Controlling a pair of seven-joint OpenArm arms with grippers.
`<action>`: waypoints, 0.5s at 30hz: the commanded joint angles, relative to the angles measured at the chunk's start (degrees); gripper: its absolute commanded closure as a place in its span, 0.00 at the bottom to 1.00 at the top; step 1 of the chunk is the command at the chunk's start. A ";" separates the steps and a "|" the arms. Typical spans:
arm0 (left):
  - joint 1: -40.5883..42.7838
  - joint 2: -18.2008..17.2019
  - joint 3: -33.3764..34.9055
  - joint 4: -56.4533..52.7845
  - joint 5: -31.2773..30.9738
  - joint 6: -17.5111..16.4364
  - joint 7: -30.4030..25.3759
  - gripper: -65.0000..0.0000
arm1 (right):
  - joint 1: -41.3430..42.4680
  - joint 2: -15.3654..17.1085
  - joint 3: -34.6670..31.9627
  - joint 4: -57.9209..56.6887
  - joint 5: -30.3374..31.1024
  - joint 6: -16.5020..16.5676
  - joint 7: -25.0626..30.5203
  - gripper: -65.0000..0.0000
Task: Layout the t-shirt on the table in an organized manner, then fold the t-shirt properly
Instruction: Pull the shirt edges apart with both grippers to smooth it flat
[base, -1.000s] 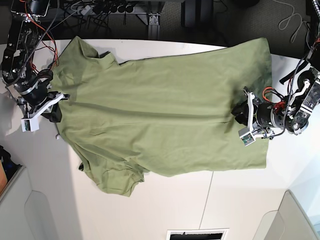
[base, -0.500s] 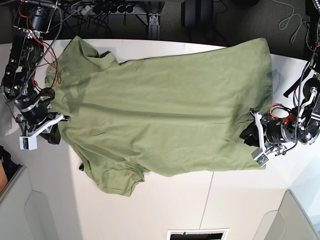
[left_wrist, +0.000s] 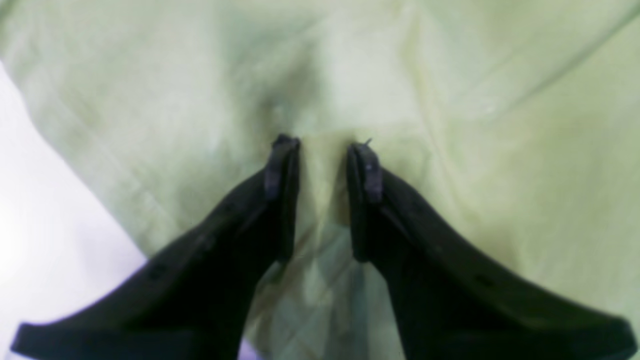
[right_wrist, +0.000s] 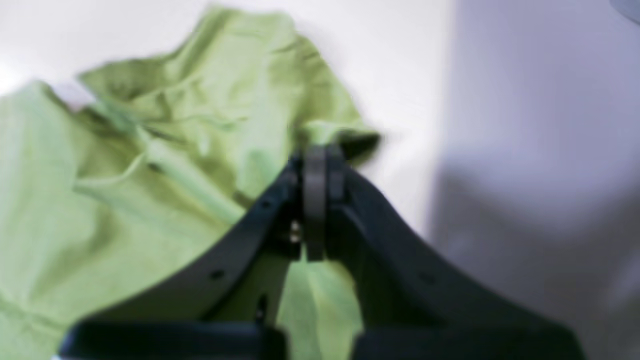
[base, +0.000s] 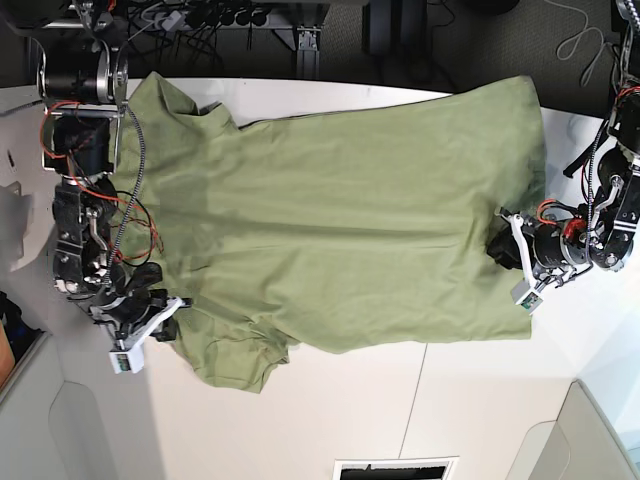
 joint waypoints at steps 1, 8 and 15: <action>-1.16 -0.72 -0.48 -0.44 0.13 -0.02 0.02 0.73 | 2.29 -0.02 -0.87 -1.25 -0.61 -0.04 1.57 1.00; -0.76 0.35 -0.48 -4.87 0.61 -0.20 0.02 0.73 | 3.02 1.29 -2.73 -8.37 -6.95 -5.88 3.96 1.00; 3.17 0.33 -0.48 -5.60 2.73 -0.17 -1.18 0.73 | 2.97 6.27 -2.73 -8.33 -6.88 -6.58 4.04 1.00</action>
